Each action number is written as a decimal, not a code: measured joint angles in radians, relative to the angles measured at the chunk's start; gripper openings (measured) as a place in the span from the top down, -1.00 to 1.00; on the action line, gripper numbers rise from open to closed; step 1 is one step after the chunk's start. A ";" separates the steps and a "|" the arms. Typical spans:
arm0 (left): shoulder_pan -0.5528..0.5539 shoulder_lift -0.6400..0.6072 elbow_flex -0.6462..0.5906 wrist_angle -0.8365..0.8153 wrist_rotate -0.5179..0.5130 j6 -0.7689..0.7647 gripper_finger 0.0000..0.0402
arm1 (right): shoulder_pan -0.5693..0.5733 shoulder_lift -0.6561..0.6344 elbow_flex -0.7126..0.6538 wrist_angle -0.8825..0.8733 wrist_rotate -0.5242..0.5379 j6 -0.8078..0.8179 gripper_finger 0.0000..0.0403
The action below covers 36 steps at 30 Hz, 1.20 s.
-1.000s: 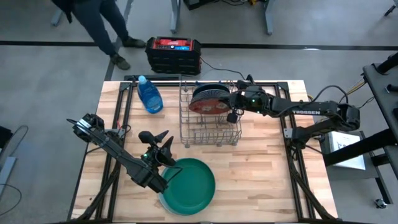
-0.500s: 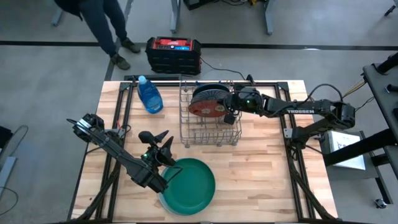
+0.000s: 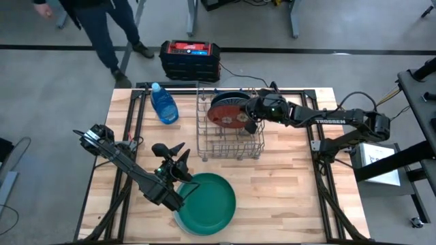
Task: Sort dishes
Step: Put the red flowered plate into the gray dishwasher rack
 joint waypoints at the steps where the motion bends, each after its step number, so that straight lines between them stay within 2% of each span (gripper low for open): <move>1: 0.000 0.000 0.000 0.000 0.000 0.000 0.23 | -0.001 0.000 0.000 0.000 0.001 0.004 0.85; 21: 0.000 0.000 0.000 -0.001 0.000 -0.004 0.23 | 0.000 -0.001 0.002 -0.079 0.001 0.035 0.80; 32: 0.000 0.000 0.000 -0.002 0.000 -0.011 0.23 | -0.001 -0.002 0.003 -0.094 0.007 0.035 0.63; 36: 0.000 0.000 0.000 -0.002 0.000 -0.011 0.23 | -0.001 -0.002 0.035 -0.169 0.005 0.033 0.54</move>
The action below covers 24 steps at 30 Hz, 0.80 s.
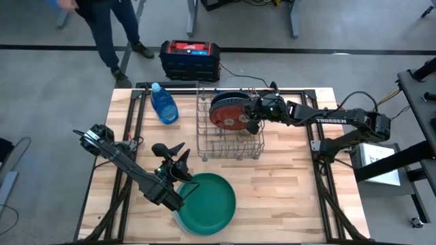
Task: Sort dishes
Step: Put the red flowered plate into the gray dishwasher rack
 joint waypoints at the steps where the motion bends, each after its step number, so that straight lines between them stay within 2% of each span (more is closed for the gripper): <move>1: 0.000 0.000 0.000 0.000 0.000 0.000 0.23 | 0.000 0.000 0.012 -0.021 -0.001 0.000 0.52; 11: 0.000 0.000 0.000 0.000 0.000 0.000 0.23 | 0.000 0.000 0.119 -0.223 -0.002 0.016 0.27; 24: 0.000 0.000 0.000 0.000 0.000 -0.008 0.23 | 0.000 0.000 0.154 -0.312 -0.002 0.017 -0.02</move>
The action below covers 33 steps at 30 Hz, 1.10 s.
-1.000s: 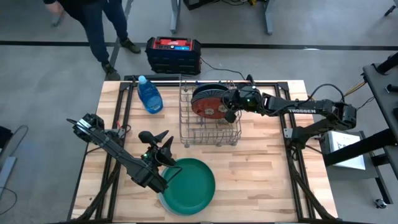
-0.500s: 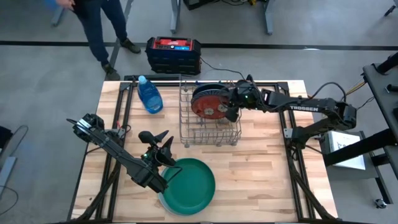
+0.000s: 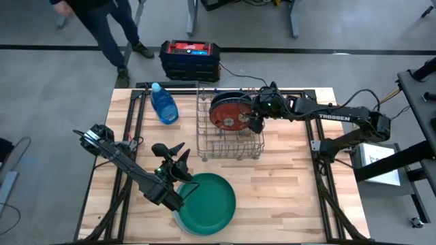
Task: Sort dishes
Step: Put the red flowered plate into the gray dishwasher rack
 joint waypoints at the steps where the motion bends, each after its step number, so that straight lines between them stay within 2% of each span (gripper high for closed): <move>1: 0.000 0.000 0.000 0.000 0.000 0.000 0.23 | 0.000 0.000 0.000 -0.003 0.000 0.000 -0.03; 13: 0.000 0.000 0.000 -0.001 0.000 0.000 0.23 | 0.000 0.000 0.000 -0.018 0.000 0.000 -0.18; 24: 0.000 0.000 0.000 -0.002 0.000 0.000 0.23 | 0.000 0.001 0.000 -0.071 0.000 0.015 -0.16; 33: 0.000 0.000 0.000 -0.002 0.000 0.000 0.23 | 0.000 0.001 0.000 -0.086 0.000 0.016 -0.24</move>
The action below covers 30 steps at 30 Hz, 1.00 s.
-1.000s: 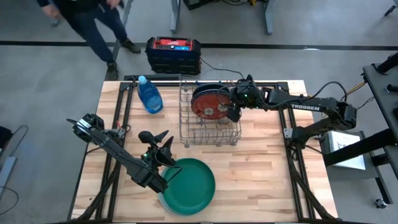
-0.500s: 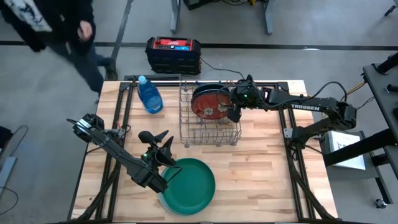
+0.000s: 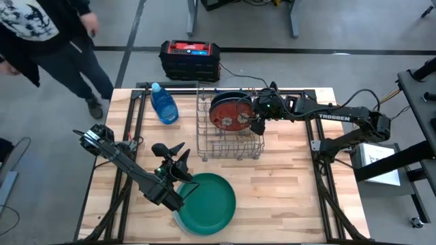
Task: Sort dishes
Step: Put the red flowered plate into the gray dishwasher rack
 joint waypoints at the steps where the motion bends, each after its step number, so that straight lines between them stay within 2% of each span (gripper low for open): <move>1: 0.000 0.000 0.000 0.000 0.000 0.000 0.23 | 0.000 0.000 0.000 -0.004 0.000 0.000 -0.24; 7: 0.000 0.000 0.000 -0.001 0.000 0.000 0.23 | 0.000 0.000 0.000 -0.044 0.000 0.020 -0.23; 22: 0.000 0.000 0.000 -0.003 0.000 0.000 0.23 | 0.000 0.000 0.014 -0.116 0.003 0.045 -0.42; 30: 0.000 0.000 0.000 -0.005 0.000 0.000 0.23 | 0.000 0.000 0.018 -0.106 0.008 0.015 -0.40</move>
